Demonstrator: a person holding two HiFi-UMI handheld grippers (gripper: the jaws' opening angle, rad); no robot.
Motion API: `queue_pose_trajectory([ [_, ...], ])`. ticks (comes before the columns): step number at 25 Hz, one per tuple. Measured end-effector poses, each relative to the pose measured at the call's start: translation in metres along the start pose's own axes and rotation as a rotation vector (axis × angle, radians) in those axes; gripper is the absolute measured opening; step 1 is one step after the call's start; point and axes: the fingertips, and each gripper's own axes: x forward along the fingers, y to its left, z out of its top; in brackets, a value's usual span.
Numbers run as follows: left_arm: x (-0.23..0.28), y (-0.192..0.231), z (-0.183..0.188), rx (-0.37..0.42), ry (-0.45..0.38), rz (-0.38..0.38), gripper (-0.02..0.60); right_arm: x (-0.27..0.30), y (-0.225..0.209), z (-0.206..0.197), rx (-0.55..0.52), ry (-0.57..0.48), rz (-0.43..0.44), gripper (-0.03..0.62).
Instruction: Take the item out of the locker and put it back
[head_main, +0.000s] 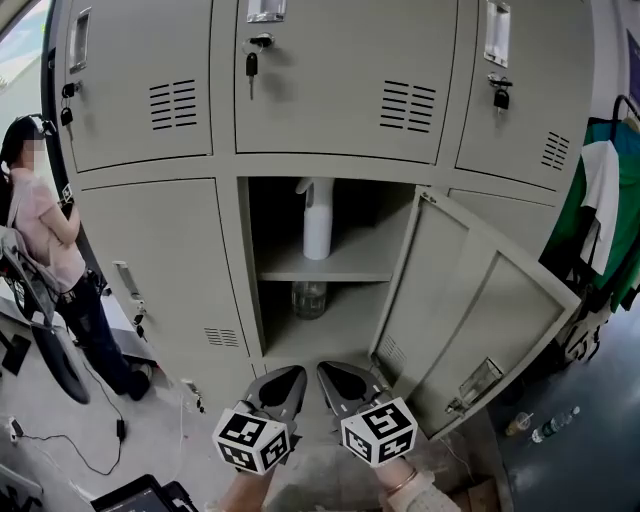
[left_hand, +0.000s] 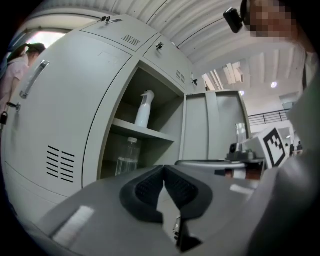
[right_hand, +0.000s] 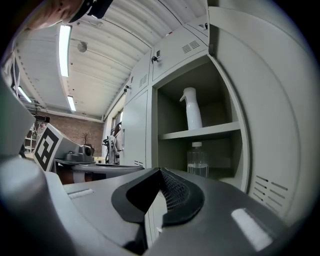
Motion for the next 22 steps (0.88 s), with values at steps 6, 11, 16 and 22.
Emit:
queue_pose_trajectory([
  [6,0.016,0.019,0.001,-0.001,0.018,-0.022,0.007,0.023,-0.011,0.002,0.011,0.003,-0.025,-0.005],
  [11,0.025,0.026,0.001,-0.002,0.038,-0.067,0.007,0.04,-0.022,0.005,0.031,0.005,-0.063,-0.005],
  [16,0.033,0.036,0.0,-0.001,0.043,-0.095,0.007,0.054,-0.031,0.001,0.041,0.005,-0.092,-0.005],
  [22,0.04,0.043,-0.008,0.01,0.064,-0.136,0.006,0.067,-0.037,0.002,0.041,-0.006,-0.121,-0.005],
])
